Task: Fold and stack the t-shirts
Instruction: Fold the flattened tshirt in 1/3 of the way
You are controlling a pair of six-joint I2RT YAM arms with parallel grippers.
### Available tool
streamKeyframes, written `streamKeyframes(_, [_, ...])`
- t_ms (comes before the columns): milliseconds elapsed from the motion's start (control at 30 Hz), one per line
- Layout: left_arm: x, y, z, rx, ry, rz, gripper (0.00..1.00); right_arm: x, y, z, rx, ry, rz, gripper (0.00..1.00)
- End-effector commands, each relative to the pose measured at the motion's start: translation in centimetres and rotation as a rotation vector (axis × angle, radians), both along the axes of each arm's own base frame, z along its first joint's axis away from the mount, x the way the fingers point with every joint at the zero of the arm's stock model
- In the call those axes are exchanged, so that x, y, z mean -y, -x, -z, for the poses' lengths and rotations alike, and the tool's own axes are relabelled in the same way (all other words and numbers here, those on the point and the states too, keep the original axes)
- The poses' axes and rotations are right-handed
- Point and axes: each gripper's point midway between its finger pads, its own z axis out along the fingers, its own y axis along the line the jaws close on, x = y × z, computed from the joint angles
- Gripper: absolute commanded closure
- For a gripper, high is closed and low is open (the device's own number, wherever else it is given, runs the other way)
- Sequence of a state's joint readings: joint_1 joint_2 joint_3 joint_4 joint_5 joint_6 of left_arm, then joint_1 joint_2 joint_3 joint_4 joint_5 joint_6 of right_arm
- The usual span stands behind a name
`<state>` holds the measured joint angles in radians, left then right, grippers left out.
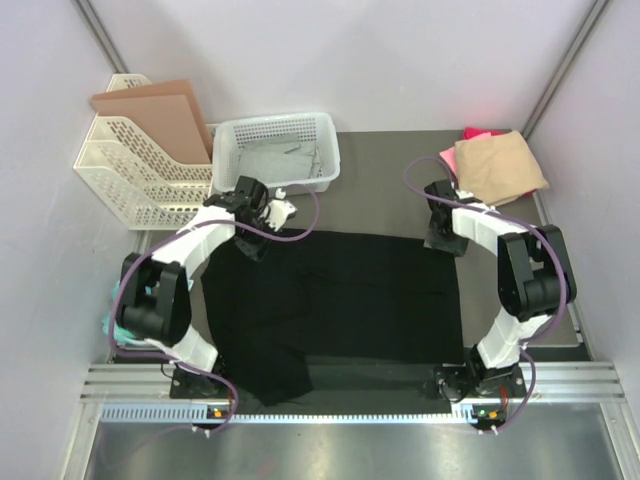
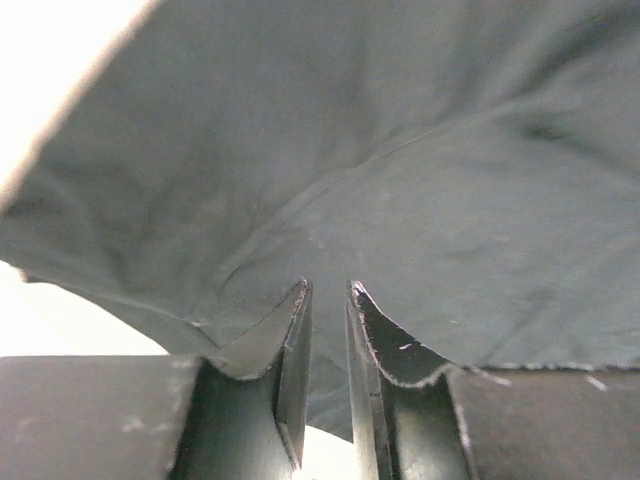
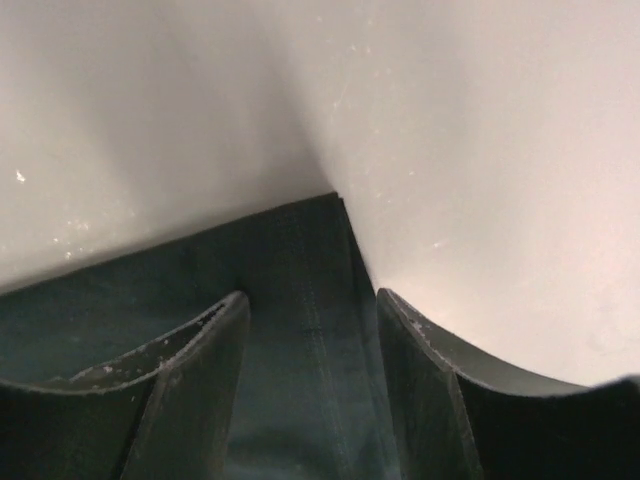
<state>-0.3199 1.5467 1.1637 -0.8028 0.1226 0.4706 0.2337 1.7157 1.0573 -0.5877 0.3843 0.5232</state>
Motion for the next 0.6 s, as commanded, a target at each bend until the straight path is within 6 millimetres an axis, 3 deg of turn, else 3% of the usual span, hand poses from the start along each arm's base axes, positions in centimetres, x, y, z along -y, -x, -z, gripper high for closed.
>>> streamKeyframes(0, [-1.8, -1.2, 2.6, -0.035, -0.022, -0.05, 0.75, -0.5, -1.3, 0.8, 0.0, -0.019, -0.001, 0.45])
streamKeyframes(300, [-4.0, -1.0, 5.2, -0.043, -0.103, -0.06, 0.76, 1.0, -3.0, 1.4, 0.001, -0.021, 0.041, 0.58])
streamKeyframes(567, [-5.9, 2.6, 6.2, -0.078, -0.102, -0.086, 0.76, 2.4, -3.9, 1.4, 0.007, -0.015, 0.08, 0.92])
